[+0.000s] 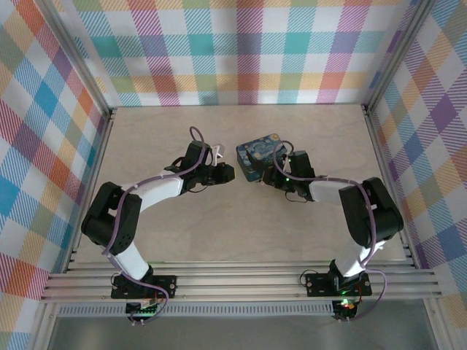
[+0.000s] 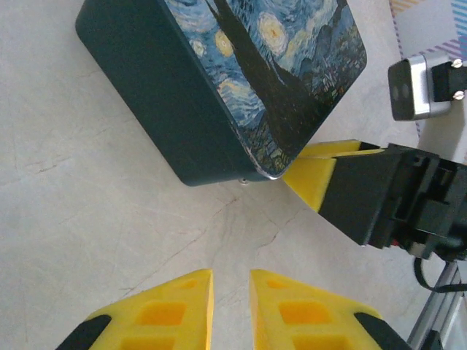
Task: Unlock the padlock with the key
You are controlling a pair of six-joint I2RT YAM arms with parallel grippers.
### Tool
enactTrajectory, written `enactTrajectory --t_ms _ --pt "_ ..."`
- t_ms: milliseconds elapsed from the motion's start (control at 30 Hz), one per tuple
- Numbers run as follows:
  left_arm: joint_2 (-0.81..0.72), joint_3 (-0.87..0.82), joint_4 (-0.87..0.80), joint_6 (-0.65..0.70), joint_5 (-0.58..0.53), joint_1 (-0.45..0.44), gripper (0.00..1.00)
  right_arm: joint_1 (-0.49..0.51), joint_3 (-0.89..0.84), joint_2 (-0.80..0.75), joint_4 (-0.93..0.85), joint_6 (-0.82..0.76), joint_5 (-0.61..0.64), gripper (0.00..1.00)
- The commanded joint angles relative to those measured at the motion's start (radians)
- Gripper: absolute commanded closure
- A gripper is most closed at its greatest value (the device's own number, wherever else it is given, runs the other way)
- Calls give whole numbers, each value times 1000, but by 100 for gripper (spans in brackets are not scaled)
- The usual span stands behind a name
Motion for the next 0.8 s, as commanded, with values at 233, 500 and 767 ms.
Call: enactTrajectory --t_ms 233,500,767 --pt "34 91 -152 99 49 23 80 -2 -2 119 141 -91 -25 45" --pt "35 94 -165 111 55 28 80 3 -9 98 79 -80 -43 53" --pt "28 57 -118 80 46 27 80 10 -5 58 -25 -115 -68 48"
